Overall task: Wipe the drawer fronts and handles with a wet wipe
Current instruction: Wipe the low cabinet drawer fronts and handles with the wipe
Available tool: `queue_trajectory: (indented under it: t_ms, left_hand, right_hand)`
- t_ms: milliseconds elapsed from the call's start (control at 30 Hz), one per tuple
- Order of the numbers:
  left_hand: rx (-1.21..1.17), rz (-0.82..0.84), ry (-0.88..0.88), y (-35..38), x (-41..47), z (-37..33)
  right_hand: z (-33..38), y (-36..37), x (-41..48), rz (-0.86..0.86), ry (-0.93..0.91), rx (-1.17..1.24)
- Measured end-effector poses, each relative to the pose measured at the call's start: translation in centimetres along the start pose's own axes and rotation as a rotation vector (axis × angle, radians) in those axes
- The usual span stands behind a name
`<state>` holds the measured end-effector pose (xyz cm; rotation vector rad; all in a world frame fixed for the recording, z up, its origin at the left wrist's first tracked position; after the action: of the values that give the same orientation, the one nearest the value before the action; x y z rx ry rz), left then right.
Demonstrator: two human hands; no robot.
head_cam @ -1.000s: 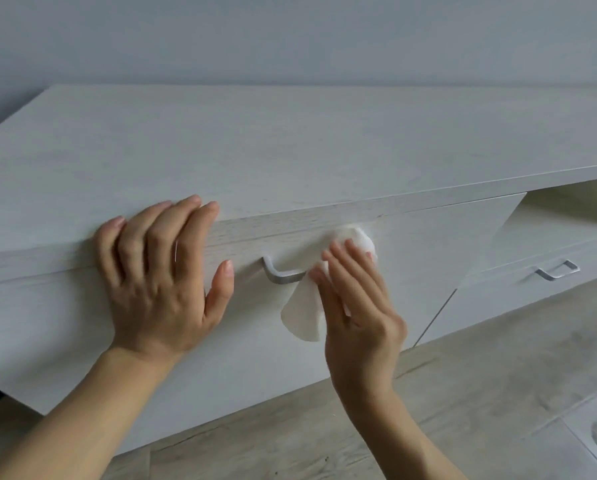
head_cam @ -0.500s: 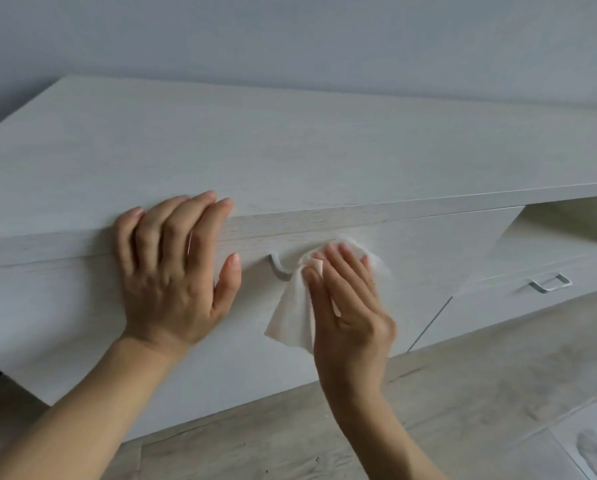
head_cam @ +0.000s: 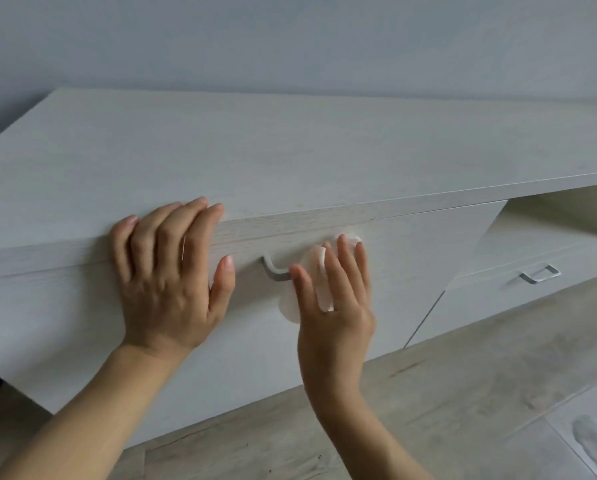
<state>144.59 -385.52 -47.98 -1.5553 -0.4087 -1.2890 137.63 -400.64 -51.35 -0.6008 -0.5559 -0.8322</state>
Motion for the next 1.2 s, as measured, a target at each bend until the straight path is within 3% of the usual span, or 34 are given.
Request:
queue_trajectory:
  t_ms: [167, 300, 367, 467, 533, 767, 1200]
  left_hand:
    - [0.007, -0.007, 0.028, 0.1, 0.0, 0.2]
    - [0.001, -0.028, 0.016, 0.2, 0.1, 0.1]
    - [0.002, -0.031, 0.016, 0.2, 0.1, 0.2]
    - [-0.008, -0.027, 0.014, 0.2, 0.1, 0.2]
    - [-0.015, -0.024, 0.013, 0.1, 0.0, 0.1]
    - [-0.017, -0.022, 0.015, 0.1, 0.1, 0.2]
    - [-0.036, -0.003, 0.006, -0.1, 0.1, 0.1]
  right_hand:
    - [-0.7, 0.6, -0.5, 0.034, -0.159, -0.068]
    - [-0.8, -1.3, 0.4, -0.052, -0.296, -0.124]
    - [0.0, -1.6, 1.1, -0.096, -0.173, -0.031]
    - [0.6, -0.2, 1.5, -0.09, 0.244, 0.26]
    - [0.8, 0.5, 1.1, -0.086, 0.309, 0.243]
    - [0.4, 1.2, -0.6, -0.022, 0.035, -0.112]
    - [-1.1, 1.1, -0.5, -0.015, -0.08, -0.074]
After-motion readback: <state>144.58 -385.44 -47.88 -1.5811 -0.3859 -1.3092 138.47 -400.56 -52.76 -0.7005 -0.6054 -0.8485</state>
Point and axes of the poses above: each hand's wrist, its own x-axis towards the middle knuckle, its own y-axis out of the palm, z = x × y, the point moved 5 cm from there along x, towards the middle knuckle, and after that the axes turned 9 degrees about z, right-handed, at the moved point
